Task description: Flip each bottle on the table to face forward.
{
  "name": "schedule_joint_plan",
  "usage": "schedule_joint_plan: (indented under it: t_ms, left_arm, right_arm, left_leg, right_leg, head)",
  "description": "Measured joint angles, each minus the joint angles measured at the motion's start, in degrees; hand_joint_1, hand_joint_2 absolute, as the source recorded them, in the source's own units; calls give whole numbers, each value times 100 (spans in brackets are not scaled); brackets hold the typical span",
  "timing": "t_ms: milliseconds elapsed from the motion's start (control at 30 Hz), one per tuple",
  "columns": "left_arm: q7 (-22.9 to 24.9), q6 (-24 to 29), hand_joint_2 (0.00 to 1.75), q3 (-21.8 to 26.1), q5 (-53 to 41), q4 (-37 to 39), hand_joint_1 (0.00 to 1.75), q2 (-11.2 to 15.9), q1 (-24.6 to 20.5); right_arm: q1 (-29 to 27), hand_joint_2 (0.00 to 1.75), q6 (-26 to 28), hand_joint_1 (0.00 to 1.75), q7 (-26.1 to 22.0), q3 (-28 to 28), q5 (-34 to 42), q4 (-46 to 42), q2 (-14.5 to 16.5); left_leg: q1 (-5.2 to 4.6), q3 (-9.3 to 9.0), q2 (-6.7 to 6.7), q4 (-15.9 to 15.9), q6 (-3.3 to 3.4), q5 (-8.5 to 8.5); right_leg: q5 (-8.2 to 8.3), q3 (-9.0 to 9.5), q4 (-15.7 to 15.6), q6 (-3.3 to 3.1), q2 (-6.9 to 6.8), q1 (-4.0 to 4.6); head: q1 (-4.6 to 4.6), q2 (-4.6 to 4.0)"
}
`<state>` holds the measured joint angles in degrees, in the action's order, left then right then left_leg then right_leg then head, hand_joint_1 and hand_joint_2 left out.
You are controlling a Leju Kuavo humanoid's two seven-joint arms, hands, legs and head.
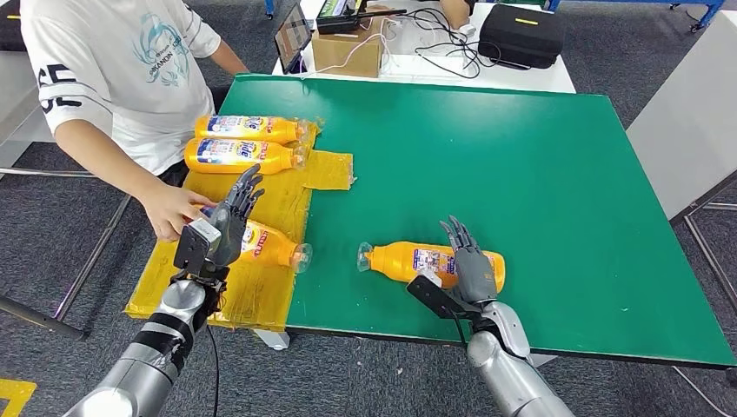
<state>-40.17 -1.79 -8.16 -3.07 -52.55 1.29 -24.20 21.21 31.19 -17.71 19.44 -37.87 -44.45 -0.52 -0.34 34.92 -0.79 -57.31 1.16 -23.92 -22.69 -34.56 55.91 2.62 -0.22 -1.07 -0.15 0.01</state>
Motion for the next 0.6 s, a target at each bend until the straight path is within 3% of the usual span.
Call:
schedule_joint_plan:
  t_ms: [233, 533, 600]
  left_arm:
    - [0, -133, 0, 144, -64, 1, 0, -186, -21]
    - [0, -34, 0, 151, -211, 1, 0, -278, -49]
    - [0, 148, 0, 141, -335, 0, 0, -281, -57]
  right_arm:
    - [-190, 175, -441, 0, 854, 65, -1039, -531, -548]
    - [-151, 175, -895, 0, 1076, 66, -1267, -615, -912]
    - [-68, 175, -1188, 87, 1152, 78, -1334, -569, -928]
  left_leg:
    - [-7, 5, -2, 0, 2, -1]
    - [-5, 4, 4, 0, 3, -2]
    - [-3, 4, 9, 0, 3, -2]
  right_leg:
    - [1, 0, -1, 1, 0, -8]
    - [1, -2, 0, 2, 1, -5]
    - [1, -3, 1, 2, 2, -2]
  head:
    - [1, 0]
    - [-2, -1]
    - [-2, 0]
